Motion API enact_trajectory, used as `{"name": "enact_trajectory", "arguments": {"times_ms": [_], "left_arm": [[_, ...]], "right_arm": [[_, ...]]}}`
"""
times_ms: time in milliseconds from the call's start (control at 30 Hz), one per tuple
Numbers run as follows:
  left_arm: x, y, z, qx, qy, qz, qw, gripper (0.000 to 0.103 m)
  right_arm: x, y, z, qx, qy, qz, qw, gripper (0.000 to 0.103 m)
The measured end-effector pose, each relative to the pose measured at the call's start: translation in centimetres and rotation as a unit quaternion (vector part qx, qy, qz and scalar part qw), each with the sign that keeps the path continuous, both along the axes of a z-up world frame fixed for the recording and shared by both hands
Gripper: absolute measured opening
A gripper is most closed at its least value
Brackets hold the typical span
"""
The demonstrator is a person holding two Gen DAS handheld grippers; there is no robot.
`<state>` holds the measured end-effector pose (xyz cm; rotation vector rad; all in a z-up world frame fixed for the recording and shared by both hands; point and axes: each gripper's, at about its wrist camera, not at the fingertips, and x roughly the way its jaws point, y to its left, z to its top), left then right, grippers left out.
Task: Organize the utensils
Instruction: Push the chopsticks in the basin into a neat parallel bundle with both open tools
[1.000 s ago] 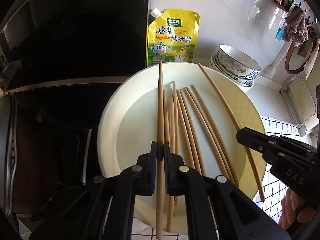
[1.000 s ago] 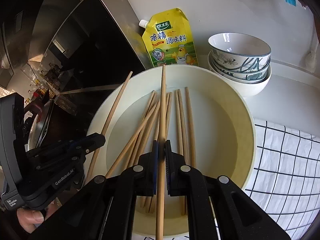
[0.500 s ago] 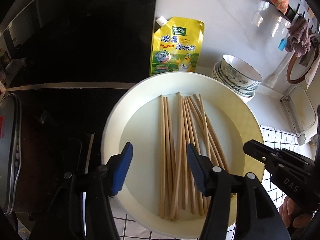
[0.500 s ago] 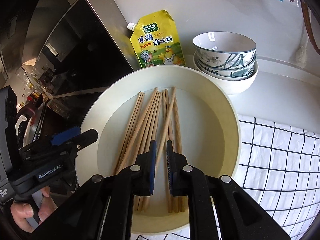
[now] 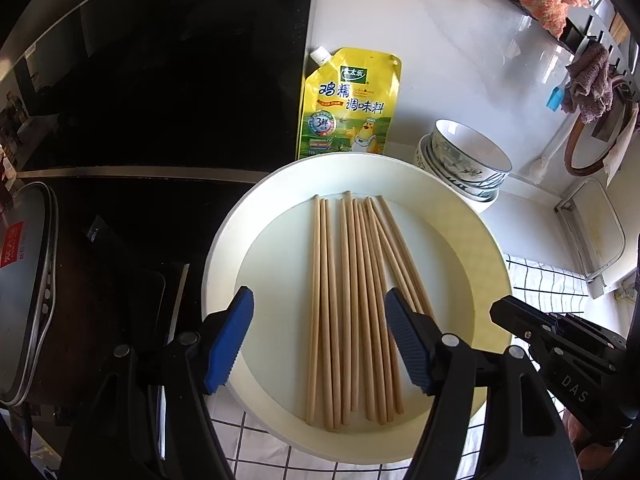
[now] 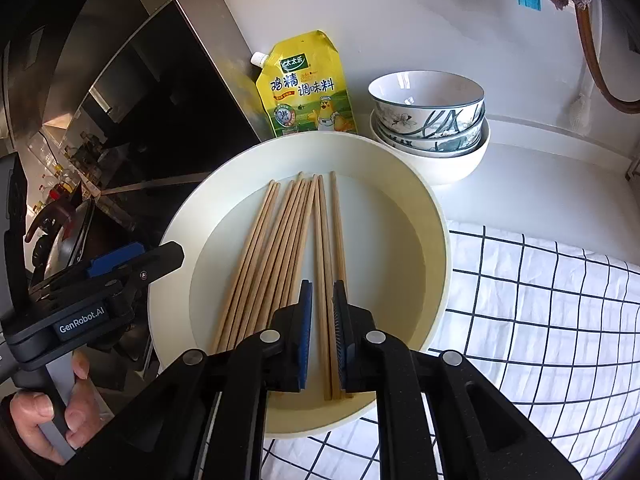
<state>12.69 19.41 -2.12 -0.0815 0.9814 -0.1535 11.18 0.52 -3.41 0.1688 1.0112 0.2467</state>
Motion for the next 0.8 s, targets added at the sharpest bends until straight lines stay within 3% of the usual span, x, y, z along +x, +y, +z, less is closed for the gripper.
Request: {"name": "enact_trajectory", "arguments": {"times_ms": [500,800], "left_arm": [[-0.8,-0.9,0.6,0.016,-0.008,-0.007,0.9998,0.071],[-1.0,-0.8,0.7,0.021,-0.009,-0.004,0.9997,0.082]], "right_arm": [[-0.8,0.1,0.8,-0.005,-0.011,0.000,1.000,0.019],[-1.0,-0.1,1.1,-0.013,-0.017,-0.009,1.000,0.028]]}}
